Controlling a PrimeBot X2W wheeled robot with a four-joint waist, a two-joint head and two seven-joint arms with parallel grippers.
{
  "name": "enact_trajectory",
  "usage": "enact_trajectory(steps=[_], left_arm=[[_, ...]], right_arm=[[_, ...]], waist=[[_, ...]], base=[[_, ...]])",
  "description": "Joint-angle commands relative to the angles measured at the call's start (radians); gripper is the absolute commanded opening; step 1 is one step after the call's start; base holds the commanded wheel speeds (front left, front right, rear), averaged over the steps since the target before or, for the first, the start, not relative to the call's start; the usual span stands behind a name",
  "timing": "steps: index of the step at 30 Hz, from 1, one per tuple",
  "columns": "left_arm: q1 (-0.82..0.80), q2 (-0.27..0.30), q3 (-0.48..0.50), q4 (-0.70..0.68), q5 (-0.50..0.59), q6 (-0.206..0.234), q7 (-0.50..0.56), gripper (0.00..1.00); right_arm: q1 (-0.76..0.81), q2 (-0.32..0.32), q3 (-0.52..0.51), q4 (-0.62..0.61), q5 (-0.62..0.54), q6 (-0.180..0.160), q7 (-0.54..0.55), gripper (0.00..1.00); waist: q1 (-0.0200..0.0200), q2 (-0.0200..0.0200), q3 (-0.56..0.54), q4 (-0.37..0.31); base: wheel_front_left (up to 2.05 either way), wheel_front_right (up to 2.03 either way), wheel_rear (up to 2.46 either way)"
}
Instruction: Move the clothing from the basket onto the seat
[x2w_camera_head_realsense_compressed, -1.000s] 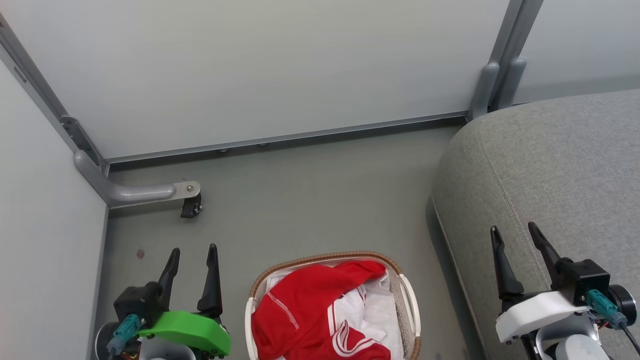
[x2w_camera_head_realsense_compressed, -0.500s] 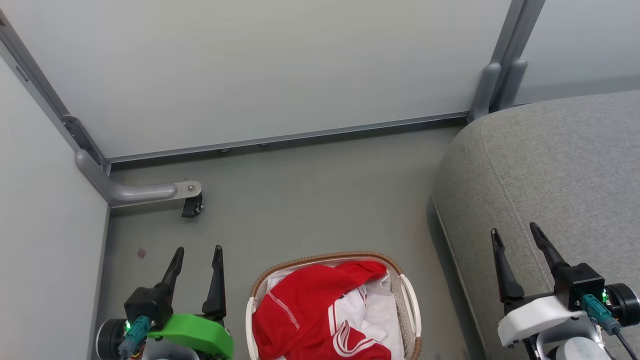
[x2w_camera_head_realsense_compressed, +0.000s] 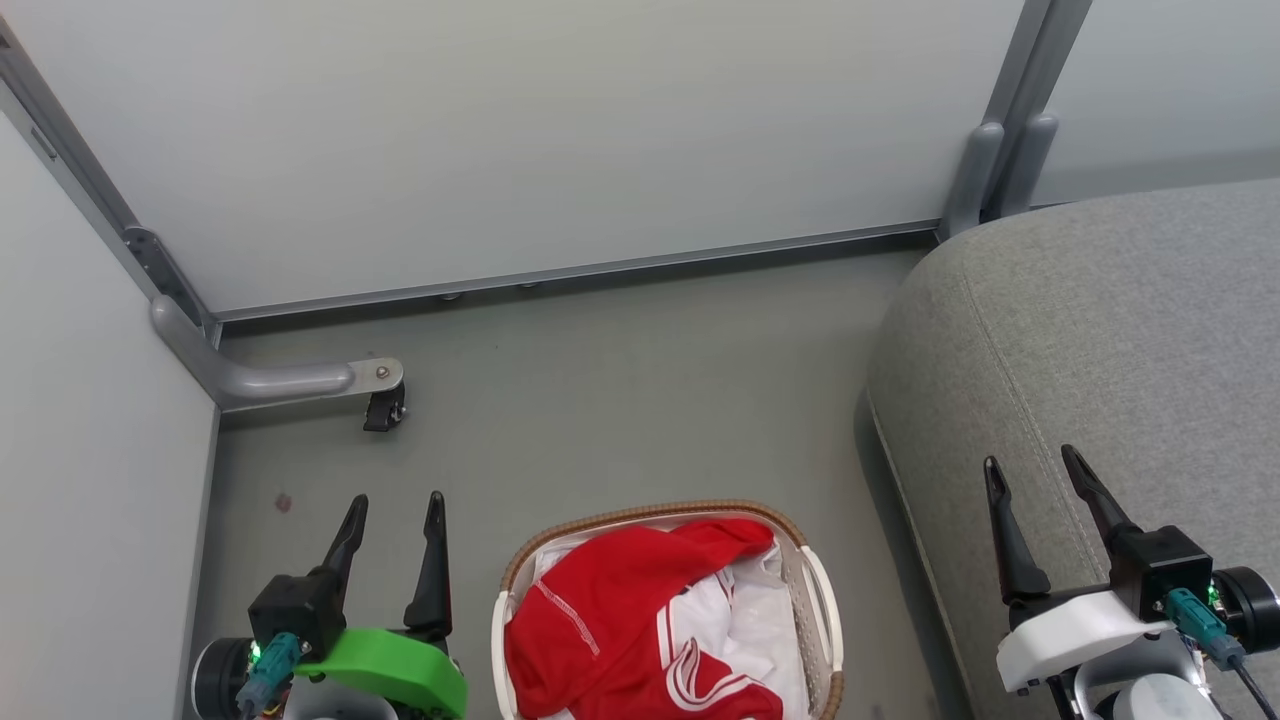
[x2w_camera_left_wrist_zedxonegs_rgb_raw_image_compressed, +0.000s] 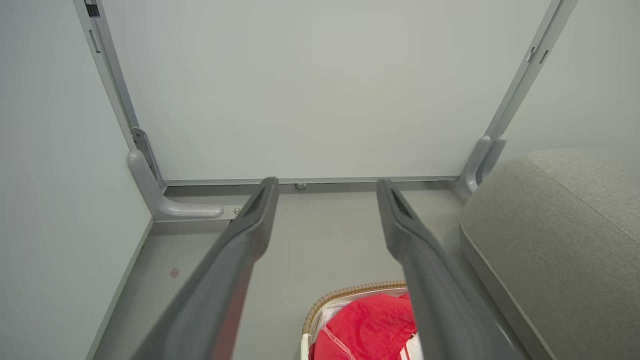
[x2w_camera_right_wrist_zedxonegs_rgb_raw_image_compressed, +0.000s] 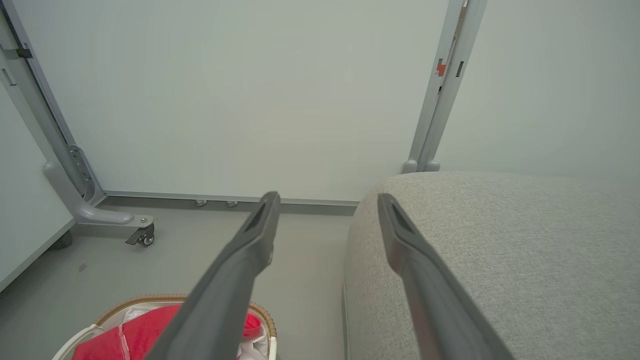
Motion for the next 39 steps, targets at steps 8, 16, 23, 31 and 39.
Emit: enact_trajectory(steps=[8, 16, 23, 31, 39], left_arm=[[-0.046, 0.006, -0.013, -0.010, 0.021, -0.006, -0.001, 1.00], [-0.205, 0.006, -0.084, 0.056, 0.083, -0.011, -0.001, 1.00], [-0.381, 0.014, -0.220, 0.178, 0.136, -0.013, -0.001, 1.00], [-0.563, 0.048, -0.436, 0.337, 0.126, -0.013, 0.000, 1.00], [-0.730, 0.083, -0.635, 0.507, 0.092, -0.013, -0.001, 1.00]], right_arm=[[-0.032, -0.006, -0.006, -0.023, 0.001, 0.000, -0.005, 1.00], [-0.146, -0.005, 0.003, -0.059, 0.002, 0.000, -0.004, 1.00], [-0.247, -0.005, 0.005, -0.090, 0.013, 0.000, -0.004, 1.00], [-0.325, -0.004, 0.012, -0.146, 0.044, 0.000, -0.004, 1.00], [-0.379, -0.004, 0.041, -0.207, 0.103, 0.000, -0.004, 1.00]], waist=[[0.0000, 0.0000, 0.071, -0.001], [0.0000, 0.0000, 0.279, -0.039], [0.0000, 0.0000, 0.454, -0.090], [0.0000, 0.0000, 0.636, -0.166], [0.0000, 0.0000, 0.778, -0.245]], base=[[0.00, 0.00, 0.00], [0.00, 0.00, 0.00], [0.00, 0.00, 0.00], [0.00, 0.00, 0.00], [0.00, 0.00, 0.00]])
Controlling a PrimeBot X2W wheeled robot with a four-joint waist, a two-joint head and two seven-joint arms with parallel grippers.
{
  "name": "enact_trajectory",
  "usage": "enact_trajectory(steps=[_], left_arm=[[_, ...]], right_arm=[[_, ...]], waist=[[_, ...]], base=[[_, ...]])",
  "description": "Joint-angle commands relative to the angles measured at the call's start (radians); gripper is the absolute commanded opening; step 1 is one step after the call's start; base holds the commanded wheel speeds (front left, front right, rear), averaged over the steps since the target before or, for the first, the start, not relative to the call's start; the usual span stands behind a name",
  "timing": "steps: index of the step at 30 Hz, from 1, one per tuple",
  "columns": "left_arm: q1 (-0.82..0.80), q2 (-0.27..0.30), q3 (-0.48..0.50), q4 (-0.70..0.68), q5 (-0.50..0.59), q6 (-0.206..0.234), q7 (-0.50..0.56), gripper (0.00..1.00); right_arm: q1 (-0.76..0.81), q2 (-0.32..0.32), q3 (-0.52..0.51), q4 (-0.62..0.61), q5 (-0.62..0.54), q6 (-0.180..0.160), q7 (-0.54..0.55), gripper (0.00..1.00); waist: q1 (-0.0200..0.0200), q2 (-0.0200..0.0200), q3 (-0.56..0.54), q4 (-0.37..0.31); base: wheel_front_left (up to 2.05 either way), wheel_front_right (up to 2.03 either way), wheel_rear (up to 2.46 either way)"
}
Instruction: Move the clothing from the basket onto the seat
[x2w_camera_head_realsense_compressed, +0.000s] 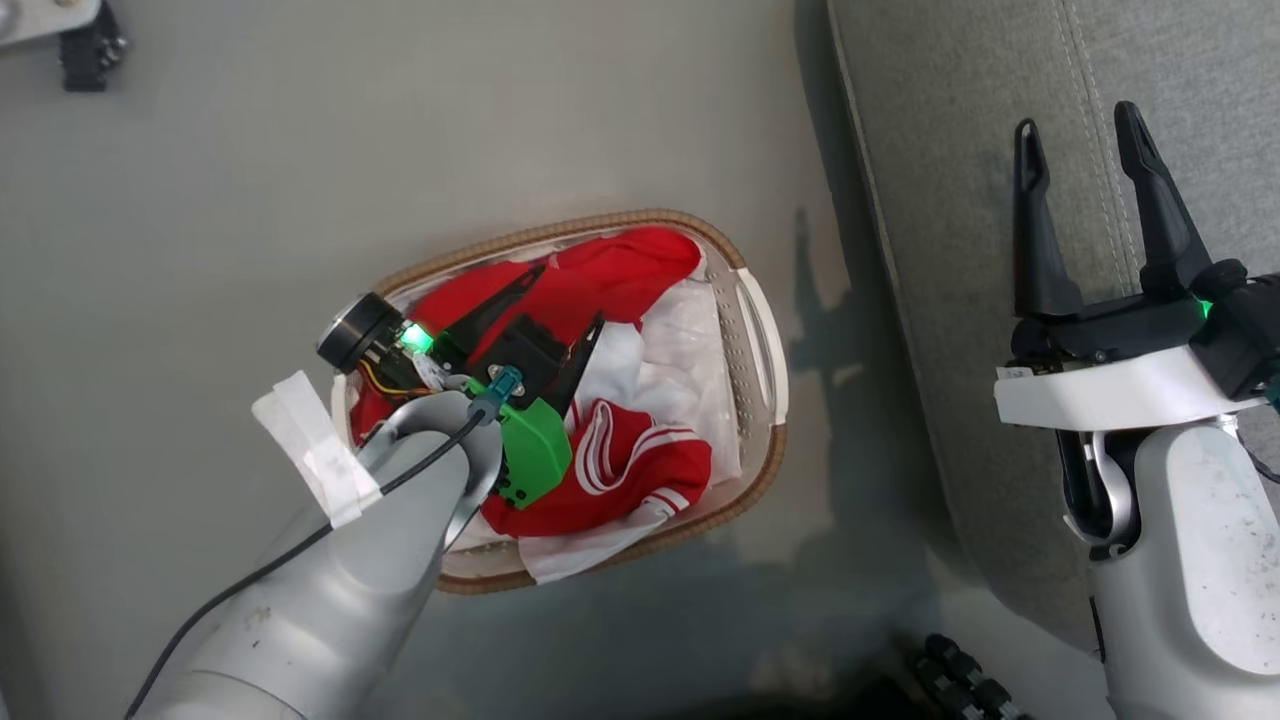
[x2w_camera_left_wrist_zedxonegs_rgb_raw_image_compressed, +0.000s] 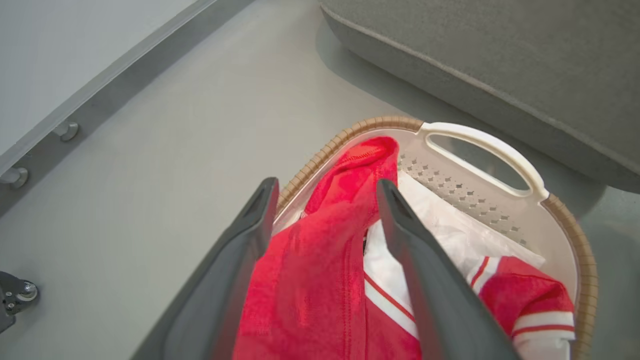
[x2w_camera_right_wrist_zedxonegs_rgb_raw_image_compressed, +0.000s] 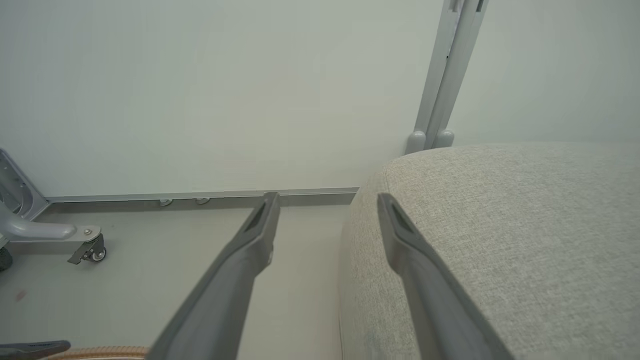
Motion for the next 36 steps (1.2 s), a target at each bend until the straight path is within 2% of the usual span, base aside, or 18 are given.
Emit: enact_trajectory(steps=[1, 9, 18, 19, 20, 22, 23, 36], left_arm=[[-0.039, 0.010, -0.024, 0.019, -0.017, -0.003, 0.001, 1.00], [-0.143, 0.022, -0.139, 0.107, -0.046, -0.003, 0.001, 1.00], [-0.235, 0.036, -0.165, 0.259, -0.064, 0.008, 0.033, 1.00], [-0.236, 0.032, -0.162, 0.273, -0.068, 0.012, 0.036, 0.87], [-0.237, 0.026, -0.157, 0.286, -0.076, 0.014, 0.037, 0.47], [-0.238, 0.016, -0.146, 0.302, -0.091, 0.014, 0.031, 0.13], [-0.236, 0.014, -0.143, 0.307, -0.095, 0.013, 0.029, 0.00], [-0.158, -0.024, -0.122, 0.296, -0.159, 0.011, -0.001, 0.00]], right_arm=[[-0.017, -0.001, 0.005, -0.010, 0.013, 0.000, -0.002, 1.00], [-0.031, -0.001, 0.026, -0.024, 0.059, 0.000, -0.002, 1.00], [-0.041, -0.001, 0.046, -0.022, 0.084, 0.000, -0.002, 1.00], [-0.040, -0.001, 0.046, -0.021, 0.085, 0.000, -0.002, 1.00], [-0.039, -0.002, 0.047, -0.019, 0.087, 0.000, -0.002, 1.00], [-0.035, -0.002, 0.050, -0.016, 0.088, 0.000, -0.002, 1.00], [-0.033, -0.002, 0.050, -0.015, 0.088, 0.000, -0.002, 1.00], [0.009, -0.002, 0.057, 0.017, 0.055, 0.000, -0.002, 1.00]], waist=[[-0.0001, 0.0000, 0.142, -0.112], [-0.0001, 0.0000, 0.200, -0.158], [-0.0001, 0.0000, 0.225, -0.179], [-0.0001, 0.0000, 0.225, -0.179], [-0.0001, 0.0000, 0.224, -0.178], [-0.0001, 0.0000, 0.219, -0.176], [-0.0001, 0.0000, 0.216, -0.175], [-0.0001, 0.0000, 0.089, -0.133]], base=[[0.00, 0.00, 0.00], [0.00, 0.00, 0.00], [0.00, 0.00, 0.00], [0.00, 0.00, 0.00], [0.00, 0.00, 0.00], [0.00, 0.00, 0.00], [0.00, 0.00, 0.00], [0.00, 0.00, 0.00]])
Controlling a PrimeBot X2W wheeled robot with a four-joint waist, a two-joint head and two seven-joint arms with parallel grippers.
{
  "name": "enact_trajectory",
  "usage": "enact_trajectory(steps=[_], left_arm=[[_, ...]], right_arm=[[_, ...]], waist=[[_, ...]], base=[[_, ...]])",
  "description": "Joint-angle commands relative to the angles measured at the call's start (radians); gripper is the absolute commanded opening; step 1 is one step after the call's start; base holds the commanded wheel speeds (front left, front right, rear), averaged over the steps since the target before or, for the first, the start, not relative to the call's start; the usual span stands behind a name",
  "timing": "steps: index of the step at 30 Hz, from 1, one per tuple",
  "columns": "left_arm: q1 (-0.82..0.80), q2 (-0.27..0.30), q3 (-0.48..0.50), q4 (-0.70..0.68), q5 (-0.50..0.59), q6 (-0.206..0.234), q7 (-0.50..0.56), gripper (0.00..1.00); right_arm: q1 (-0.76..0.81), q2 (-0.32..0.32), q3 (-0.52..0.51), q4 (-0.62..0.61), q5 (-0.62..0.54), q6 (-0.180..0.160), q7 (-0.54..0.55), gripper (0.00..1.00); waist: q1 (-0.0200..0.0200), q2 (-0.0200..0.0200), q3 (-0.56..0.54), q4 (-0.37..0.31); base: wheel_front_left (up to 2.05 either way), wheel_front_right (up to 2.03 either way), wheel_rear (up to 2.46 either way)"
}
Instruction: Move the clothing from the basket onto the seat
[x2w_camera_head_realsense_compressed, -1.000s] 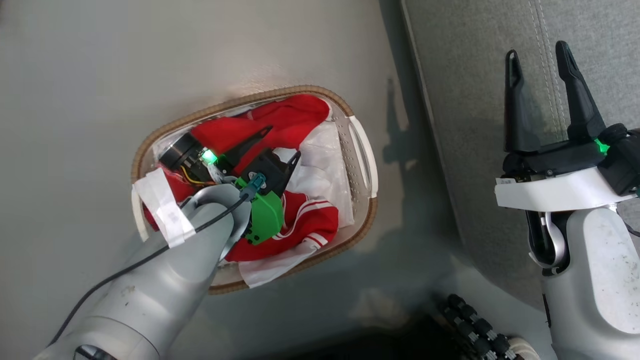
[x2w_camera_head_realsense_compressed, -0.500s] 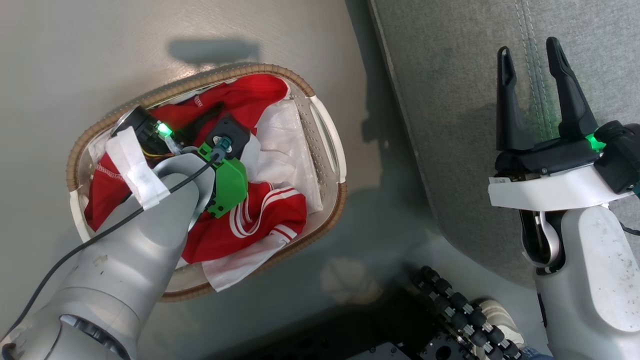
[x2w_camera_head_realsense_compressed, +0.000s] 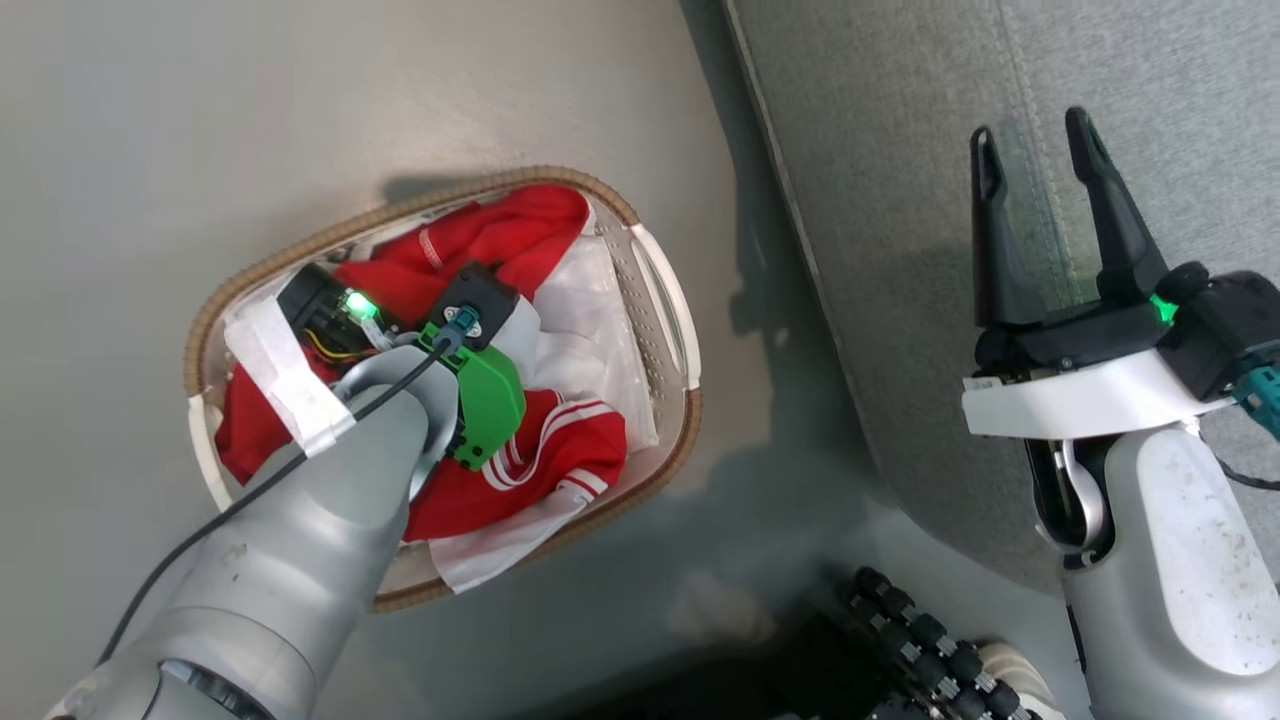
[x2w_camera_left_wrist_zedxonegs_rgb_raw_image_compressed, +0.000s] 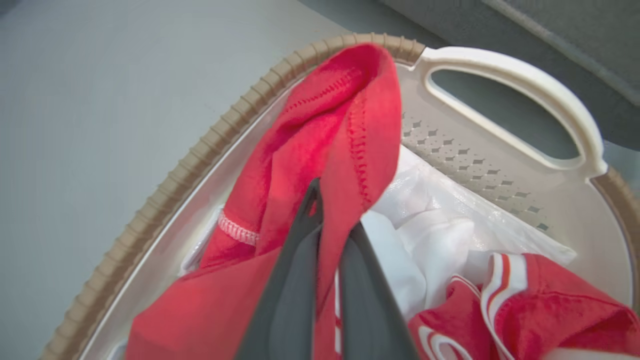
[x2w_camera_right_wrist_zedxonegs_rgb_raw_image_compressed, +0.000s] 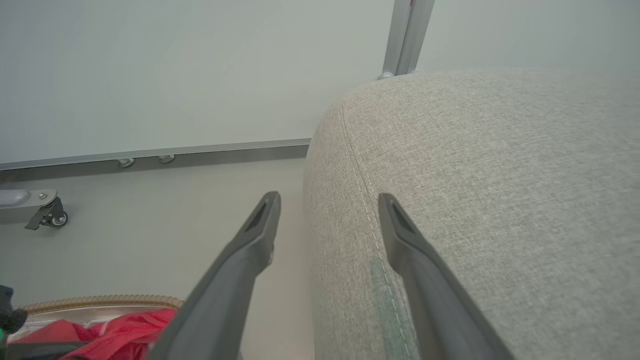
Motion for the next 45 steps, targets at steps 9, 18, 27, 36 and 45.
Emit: enact_trajectory(steps=[9, 18, 27, 36, 45], left_arm=[[0.090, 0.048, 0.046, -0.200, -0.010, 0.018, -0.008, 0.00], [0.167, 0.110, 0.123, -0.450, -0.011, 0.033, -0.008, 0.00], [0.182, 0.127, 0.151, -0.628, -0.001, 0.019, -0.008, 0.00], [0.059, 0.129, 0.170, -0.646, -0.012, 0.008, 0.007, 0.00], [-0.116, 0.117, 0.156, -0.613, -0.014, -0.001, 0.069, 0.00]], right_arm=[[0.075, -0.003, -0.025, 0.043, -0.075, 0.000, -0.002, 1.00], [0.163, -0.004, -0.047, 0.081, -0.143, 0.000, -0.002, 1.00], [0.259, -0.003, -0.028, 0.111, -0.182, 0.000, -0.002, 1.00], [0.296, -0.003, 0.023, 0.126, -0.200, 0.000, -0.002, 1.00], [0.237, -0.003, 0.108, 0.146, -0.180, 0.000, -0.002, 1.00]], waist=[[0.0000, 0.0000, -0.224, 0.093], [0.0000, 0.0000, -0.462, 0.180], [0.0000, 0.0000, -0.690, 0.219], [0.0000, 0.0000, -0.806, 0.213], [0.0000, 0.0000, -0.812, 0.205]], base=[[0.00, 0.00, 0.00], [0.00, 0.00, 0.00], [0.00, 0.00, 0.00], [0.00, 0.00, 0.00], [0.00, 0.00, 0.00]])
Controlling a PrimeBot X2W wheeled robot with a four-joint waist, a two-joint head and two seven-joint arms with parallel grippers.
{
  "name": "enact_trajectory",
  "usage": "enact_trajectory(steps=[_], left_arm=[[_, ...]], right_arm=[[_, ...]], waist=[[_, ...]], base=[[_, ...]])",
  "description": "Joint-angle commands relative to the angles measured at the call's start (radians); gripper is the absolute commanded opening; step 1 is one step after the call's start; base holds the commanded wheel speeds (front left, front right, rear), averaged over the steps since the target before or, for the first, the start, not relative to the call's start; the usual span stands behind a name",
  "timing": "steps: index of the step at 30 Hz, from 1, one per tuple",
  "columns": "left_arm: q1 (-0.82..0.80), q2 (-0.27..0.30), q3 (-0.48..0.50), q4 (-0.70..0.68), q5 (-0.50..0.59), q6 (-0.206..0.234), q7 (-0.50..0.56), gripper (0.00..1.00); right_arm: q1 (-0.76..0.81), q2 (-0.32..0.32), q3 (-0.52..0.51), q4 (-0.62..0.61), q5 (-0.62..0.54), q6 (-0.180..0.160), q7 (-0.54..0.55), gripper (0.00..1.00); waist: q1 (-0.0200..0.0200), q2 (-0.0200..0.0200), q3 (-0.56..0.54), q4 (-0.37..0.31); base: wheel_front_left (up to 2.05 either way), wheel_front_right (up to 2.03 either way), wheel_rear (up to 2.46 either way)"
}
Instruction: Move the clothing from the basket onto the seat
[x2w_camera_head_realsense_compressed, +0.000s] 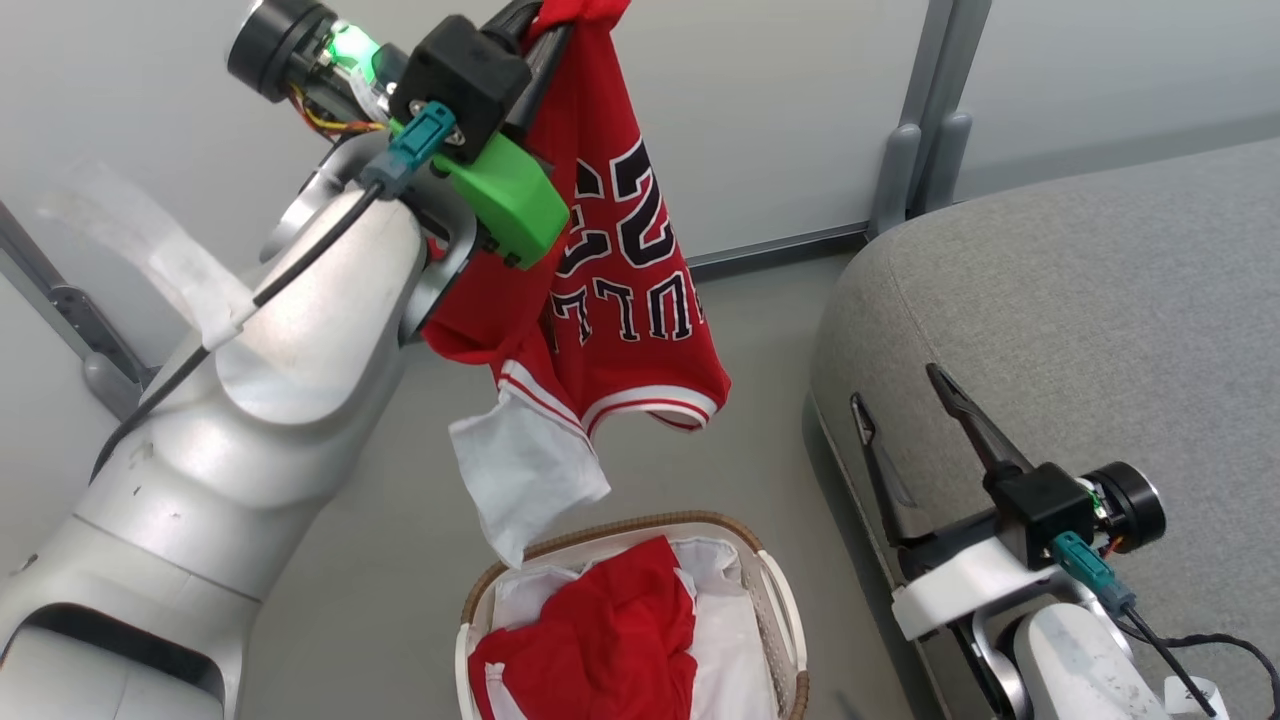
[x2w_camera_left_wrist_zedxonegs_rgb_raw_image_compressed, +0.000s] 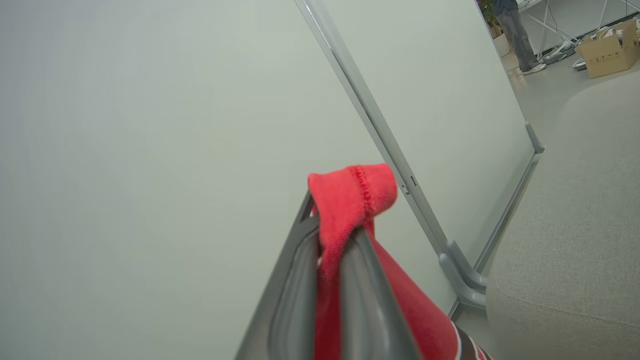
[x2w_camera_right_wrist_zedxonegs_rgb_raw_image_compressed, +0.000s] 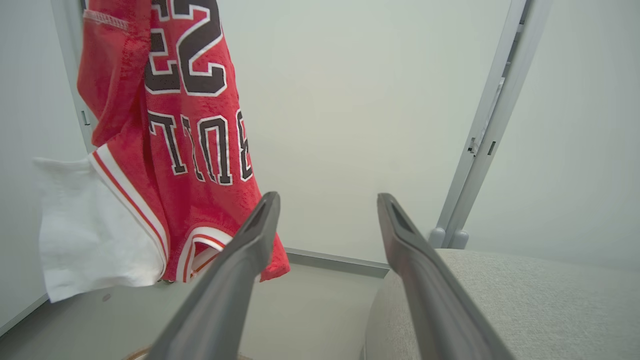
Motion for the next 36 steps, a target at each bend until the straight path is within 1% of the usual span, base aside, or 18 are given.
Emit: enact_trajectory(steps=[1, 7, 12, 23, 27, 30, 32, 35, 36], left_arm=[[-0.026, -0.005, -0.004, 0.010, -0.006, -0.001, 0.007, 0.00], [-0.089, -0.029, -0.039, 0.033, -0.017, -0.006, 0.010, 0.00], [-0.107, -0.042, -0.069, 0.023, -0.033, -0.008, -0.005, 0.00], [-0.104, -0.068, -0.135, -0.040, -0.066, -0.009, -0.030, 0.00], [-0.103, -0.072, -0.158, -0.063, -0.082, -0.009, -0.036, 0.00], [-0.102, -0.074, -0.174, -0.076, -0.095, -0.009, -0.042, 0.00], [-0.098, -0.076, -0.185, -0.084, -0.103, -0.009, -0.046, 0.00], [-0.089, -0.074, -0.199, -0.094, -0.116, -0.009, -0.052, 0.00], [-0.085, -0.073, -0.203, -0.097, -0.121, -0.009, -0.054, 0.00]], right_arm=[[-0.017, -0.003, 0.014, 0.009, 0.008, -0.001, -0.002, 1.00], [-0.064, -0.003, 0.071, 0.043, 0.017, -0.001, -0.002, 1.00], [-0.120, -0.003, 0.090, 0.084, -0.014, -0.001, -0.002, 1.00], [-0.311, -0.003, 0.100, 0.247, -0.133, -0.001, -0.002, 1.00], [-0.366, -0.004, 0.111, 0.318, -0.146, -0.001, -0.002, 1.00], [-0.404, -0.009, 0.143, 0.386, -0.126, -0.001, -0.002, 1.00], [-0.426, -0.013, 0.186, 0.446, -0.098, -0.001, -0.002, 1.00], [-0.463, -0.023, 0.283, 0.536, -0.016, -0.001, -0.001, 1.00], [-0.473, -0.029, 0.311, 0.559, 0.008, -0.001, -0.001, 0.67]], waist=[[0.0001, 0.0000, -0.003, 0.004], [0.0001, 0.0000, -0.003, 0.016], [0.0001, 0.0000, -0.008, 0.034], [0.0001, 0.0000, -0.007, 0.071], [0.0001, 0.0000, -0.005, 0.081], [0.0001, 0.0000, -0.003, 0.089], [0.0001, 0.0000, -0.003, 0.096], [0.0001, 0.0000, -0.002, 0.106], [0.0001, 0.0000, -0.002, 0.109]], base=[[0.00, 0.00, 0.00], [0.00, 0.00, 0.00], [0.00, 0.00, 0.00], [0.00, 0.00, 0.00], [0.00, 0.00, 0.00], [0.00, 0.00, 0.00], [0.00, 0.00, 0.00], [0.00, 0.00, 0.00], [0.00, 0.00, 0.00]])
